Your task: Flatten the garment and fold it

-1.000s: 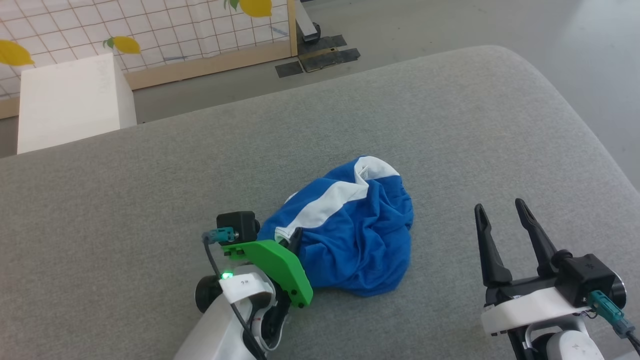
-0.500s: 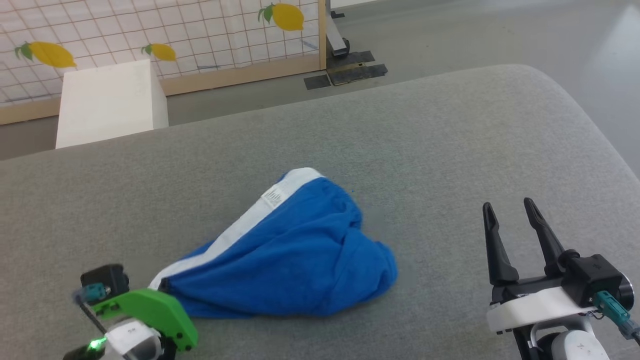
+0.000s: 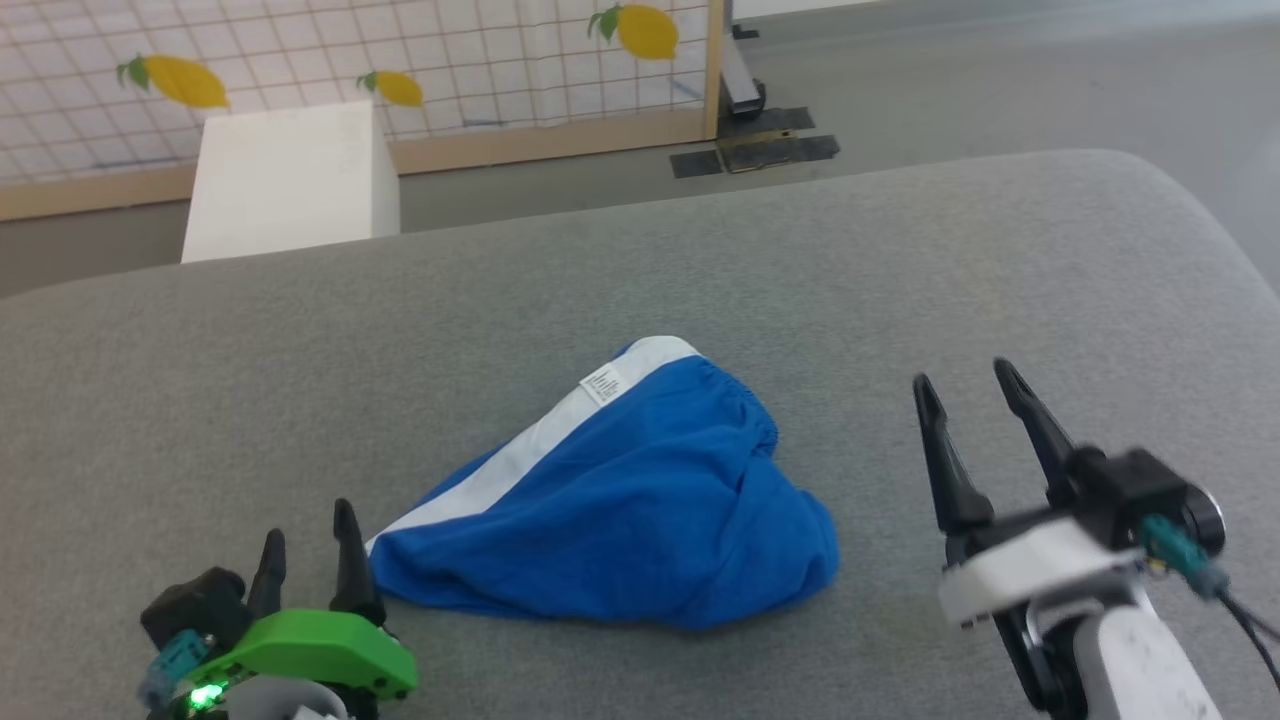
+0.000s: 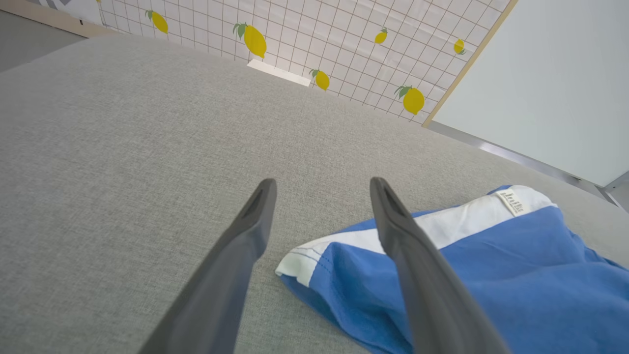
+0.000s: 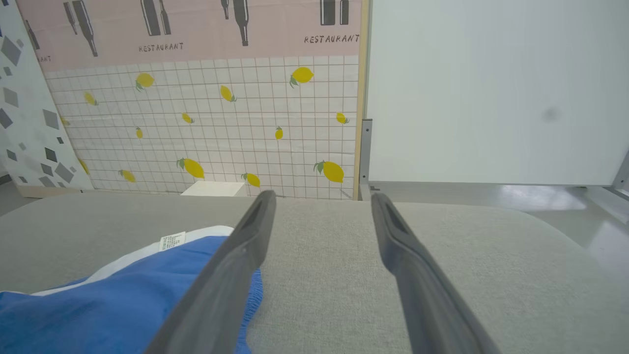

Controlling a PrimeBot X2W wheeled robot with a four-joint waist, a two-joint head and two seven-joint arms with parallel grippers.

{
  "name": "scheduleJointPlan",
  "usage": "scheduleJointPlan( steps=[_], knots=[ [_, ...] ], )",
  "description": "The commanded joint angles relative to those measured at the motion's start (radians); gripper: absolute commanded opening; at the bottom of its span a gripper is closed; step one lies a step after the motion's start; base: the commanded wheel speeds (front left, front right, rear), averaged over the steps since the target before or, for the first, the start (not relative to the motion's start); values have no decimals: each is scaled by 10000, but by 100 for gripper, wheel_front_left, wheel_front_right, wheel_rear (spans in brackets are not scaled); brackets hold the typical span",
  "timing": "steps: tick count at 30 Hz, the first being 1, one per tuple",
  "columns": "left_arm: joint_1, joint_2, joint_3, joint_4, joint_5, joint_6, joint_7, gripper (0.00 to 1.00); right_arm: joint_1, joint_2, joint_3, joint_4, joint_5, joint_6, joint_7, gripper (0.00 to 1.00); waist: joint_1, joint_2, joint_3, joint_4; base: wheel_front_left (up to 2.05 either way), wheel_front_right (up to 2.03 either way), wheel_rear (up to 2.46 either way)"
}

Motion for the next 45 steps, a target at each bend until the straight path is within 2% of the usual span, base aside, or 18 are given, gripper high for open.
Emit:
scheduleJointPlan(
  steps=[1, 6, 10, 16, 25, 33, 34, 35, 36, 37, 40, 45],
  knots=[
    [-218, -115, -97, 88, 269, -38, -347, 100, -542, -125, 167, 136, 197, -15, 267, 100, 0, 0, 288, 405, 0, 0, 0],
    [-1021, -551, -560, 236, 1158, -136, -943, 100, -2478, -757, 1068, 1355, 1105, -15, 1708, 100, 0, 0, 899, 1042, 0, 0, 0],
    [-1508, -934, -789, 348, 1701, -283, -1059, 100, -4003, -1274, 1797, 2730, 1898, -15, 2825, 100, 0, 0, 1429, 1602, 0, 0, 0],
    [-1935, -1433, -728, 268, 2261, -555, -1082, 100, -5461, -1778, 2721, 4214, 3180, -15, 4232, 100, 0, 0, 2087, 2402, 0, 0, 0],
    [-1999, -1754, -515, 43, 2752, -946, -1085, 100, -6242, -2279, 3830, 5325, 4128, -15, 5578, 100, 0, 0, 2497, 3037, 0, 0, 0],
    [-2091, -1807, -596, 28, 2840, -1020, -1086, 100, -6637, -2571, 4548, 6048, 4303, -15, 5806, 100, 0, 0, 2714, 3243, 0, 0, 0],
    [-2094, -1808, -646, 62, 2811, -1007, -1086, 100, -6659, -2554, 4640, 6156, 4308, -15, 5898, 90, 0, 0, 2716, 3243, 0, 0, 0],
    [-2099, -1809, -693, 90, 2784, -994, -1086, 100, -6676, -2548, 4701, 6269, 4310, -15, 6002, 43, 0, 0, 2709, 3241, 0, 0, 0],
    [-2103, -1809, -727, 112, 2768, -989, -1086, 100, -6687, -2563, 4737, 6338, 4298, -15, 6035, 43, 0, 0, 2697, 3236, 0, 0, 0],
    [-2103, -1810, -776, 163, 2767, -995, -1086, 100, -6716, -2601, 4755, 6384, 4223, -15, 5949, 0, 0, 0, 2670, 3216, 0, 0, 0],
    [-2084, -1811, -853, 329, 2771, -1031, -1086, 100, -6698, -2687, 4589, 6439, 3882, -15, 5360, 0, 0, 0, 2479, 3131, 0, 0, 0],
    [-1998, -1812, -926, 644, 2874, -1171, -1086, 100, -6140, -2629, 3593, 6338, 3067, -15, 3890, 0, 0, 0, 1901, 2829, 0, 0, 0]
  ],
)
